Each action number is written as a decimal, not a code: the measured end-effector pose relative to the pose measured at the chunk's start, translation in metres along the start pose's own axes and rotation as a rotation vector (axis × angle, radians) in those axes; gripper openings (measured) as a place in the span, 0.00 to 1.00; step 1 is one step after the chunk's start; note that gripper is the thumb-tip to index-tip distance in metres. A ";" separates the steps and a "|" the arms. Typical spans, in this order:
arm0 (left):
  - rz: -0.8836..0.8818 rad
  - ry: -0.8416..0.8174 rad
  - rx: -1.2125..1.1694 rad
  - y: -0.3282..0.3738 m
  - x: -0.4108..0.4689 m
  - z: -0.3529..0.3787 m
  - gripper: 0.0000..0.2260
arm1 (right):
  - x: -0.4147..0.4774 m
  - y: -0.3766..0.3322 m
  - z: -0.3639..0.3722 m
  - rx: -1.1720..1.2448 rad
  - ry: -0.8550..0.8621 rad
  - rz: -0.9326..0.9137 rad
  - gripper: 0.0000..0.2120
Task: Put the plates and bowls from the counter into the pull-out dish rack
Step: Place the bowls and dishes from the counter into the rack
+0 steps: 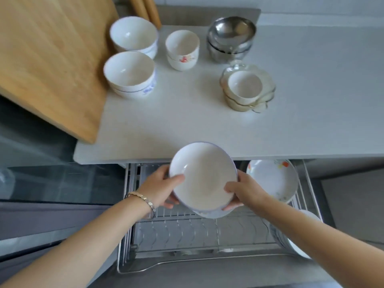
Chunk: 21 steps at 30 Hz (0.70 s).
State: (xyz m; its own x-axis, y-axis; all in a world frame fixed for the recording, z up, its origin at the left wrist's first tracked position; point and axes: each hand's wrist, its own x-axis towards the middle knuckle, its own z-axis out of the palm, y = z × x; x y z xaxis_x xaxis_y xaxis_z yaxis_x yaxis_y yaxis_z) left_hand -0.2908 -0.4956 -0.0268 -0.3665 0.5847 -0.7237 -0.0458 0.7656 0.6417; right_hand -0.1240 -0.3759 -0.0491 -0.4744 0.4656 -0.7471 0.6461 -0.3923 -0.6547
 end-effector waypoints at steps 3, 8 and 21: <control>-0.038 -0.056 0.150 -0.011 0.005 0.052 0.14 | -0.018 0.042 -0.035 -0.069 -0.029 0.007 0.22; -0.117 -0.134 0.318 -0.044 0.030 0.141 0.21 | -0.017 0.117 -0.077 -0.175 0.013 0.192 0.22; -0.413 -0.145 0.378 -0.111 0.111 0.275 0.20 | 0.076 0.218 -0.116 -0.663 -0.048 0.323 0.23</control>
State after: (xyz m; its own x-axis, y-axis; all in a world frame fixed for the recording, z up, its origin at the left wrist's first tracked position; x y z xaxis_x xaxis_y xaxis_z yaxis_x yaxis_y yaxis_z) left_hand -0.0705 -0.4421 -0.2480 -0.2561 0.2270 -0.9396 0.1872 0.9653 0.1822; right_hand 0.0500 -0.3341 -0.2351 -0.2149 0.3667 -0.9052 0.9765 0.0652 -0.2055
